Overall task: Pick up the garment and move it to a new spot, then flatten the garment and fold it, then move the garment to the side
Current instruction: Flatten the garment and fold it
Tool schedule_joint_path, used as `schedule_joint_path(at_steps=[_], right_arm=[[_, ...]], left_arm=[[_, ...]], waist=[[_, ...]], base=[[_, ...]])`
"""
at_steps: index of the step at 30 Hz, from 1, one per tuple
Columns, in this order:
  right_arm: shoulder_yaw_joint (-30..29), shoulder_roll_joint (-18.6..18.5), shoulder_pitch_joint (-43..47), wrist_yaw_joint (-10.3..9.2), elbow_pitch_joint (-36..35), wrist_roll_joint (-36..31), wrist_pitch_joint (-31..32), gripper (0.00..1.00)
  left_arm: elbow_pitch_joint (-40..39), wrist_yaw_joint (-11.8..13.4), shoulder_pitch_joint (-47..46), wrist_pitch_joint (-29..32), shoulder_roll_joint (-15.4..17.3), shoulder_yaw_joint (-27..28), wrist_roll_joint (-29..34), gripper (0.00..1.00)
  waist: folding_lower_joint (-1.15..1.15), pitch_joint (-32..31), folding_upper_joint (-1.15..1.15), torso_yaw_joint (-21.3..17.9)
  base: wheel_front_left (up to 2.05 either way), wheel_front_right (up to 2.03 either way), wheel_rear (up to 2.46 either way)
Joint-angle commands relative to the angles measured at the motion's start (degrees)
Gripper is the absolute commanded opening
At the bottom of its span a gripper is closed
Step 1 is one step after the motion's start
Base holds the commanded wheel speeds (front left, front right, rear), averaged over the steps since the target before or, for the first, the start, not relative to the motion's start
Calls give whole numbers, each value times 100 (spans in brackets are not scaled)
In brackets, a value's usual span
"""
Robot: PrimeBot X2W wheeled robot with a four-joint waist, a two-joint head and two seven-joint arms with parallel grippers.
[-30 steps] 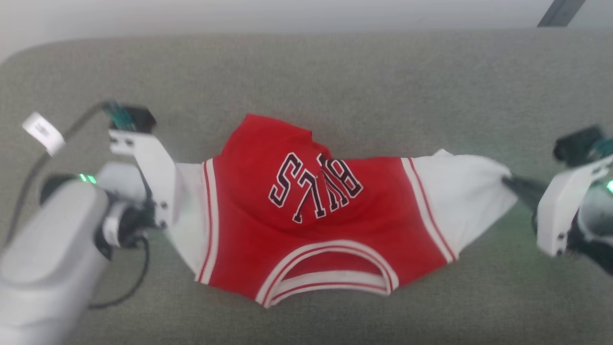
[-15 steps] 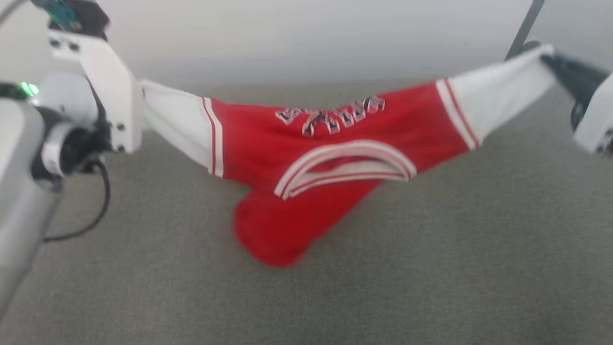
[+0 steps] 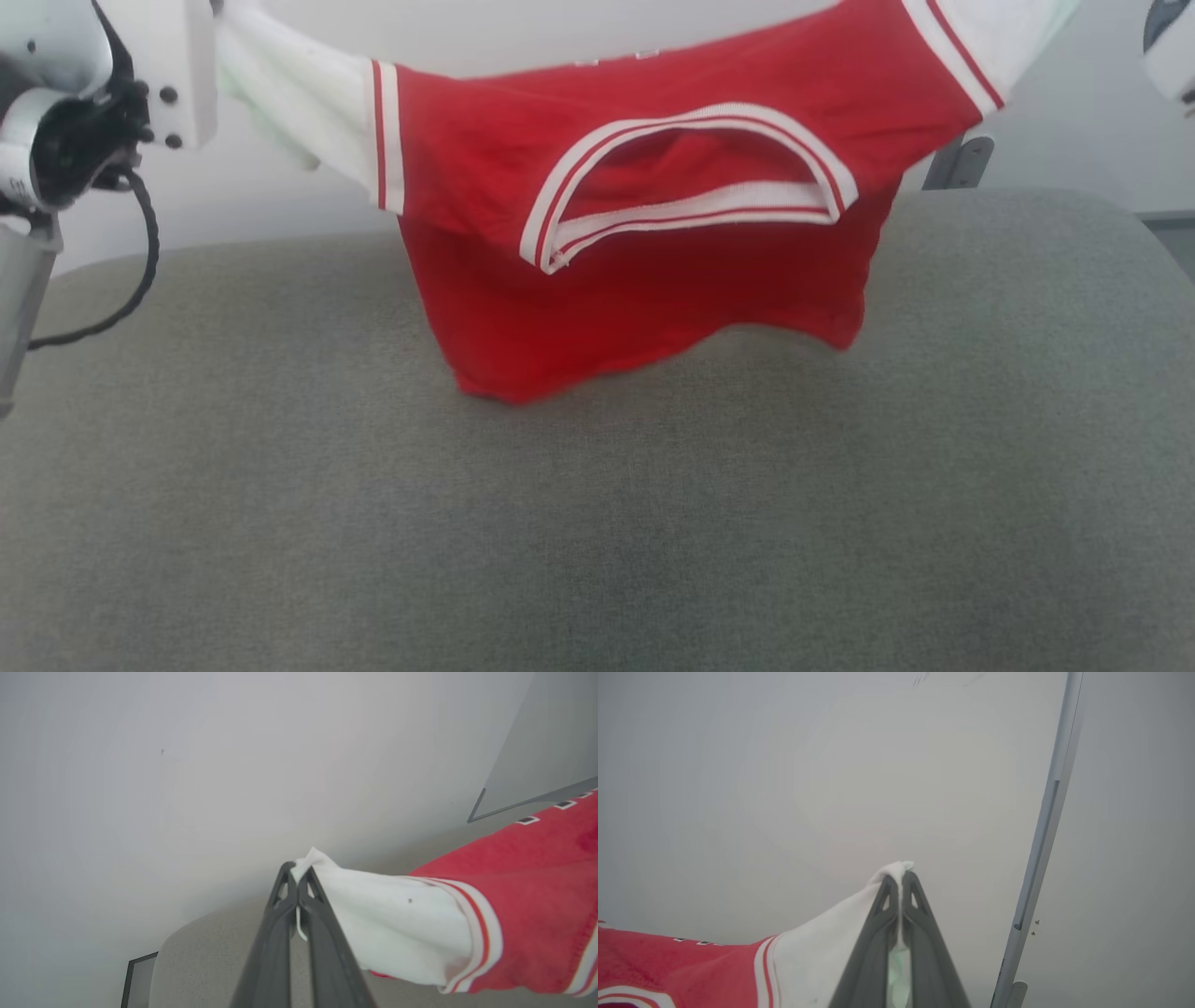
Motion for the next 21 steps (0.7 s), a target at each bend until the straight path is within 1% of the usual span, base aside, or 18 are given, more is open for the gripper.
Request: schedule_joint_path(at_steps=[1,3,5,8,11,15,17,21], right_arm=[[-38,53,-115,-2,89,-113,-116,0],[-40,114,-192,-2,236,-225,-202,0],[18,97,-326,-1,363,-363,-331,0],[111,53,-537,-1,568,-444,-603,0],[169,-47,-837,-1,779,-512,-1021,0],[243,-174,-1383,-1,1174,-751,-1844,0],[283,-203,-1624,-1,1415,-882,-2276,0],[355,-232,-2180,-2,1852,-1200,-3205,0]], left_arm=[[70,-39,-107,-68,-32,-31,71,0],[166,-66,-194,-147,-99,-73,141,0],[241,-75,-341,-258,-167,-110,226,0],[393,-55,-580,-507,-330,-152,347,0],[576,-61,-948,-784,-557,-208,526,0],[897,28,-1546,-1343,-855,-241,828,0],[1091,31,-1861,-1708,-995,-262,995,0],[1527,121,-2465,-2494,-1231,-222,1270,0]], waist=[[0,28,0,-23],[0,98,0,-45],[0,254,0,-63],[0,607,0,-63],[0,1044,0,-43],[0,1649,0,11],[0,1905,0,43],[0,2323,0,104]], base=[[0,0,0],[0,0,0],[0,0,0],[0,0,0],[0,0,0],[0,0,0],[0,0,0],[0,0,0]])
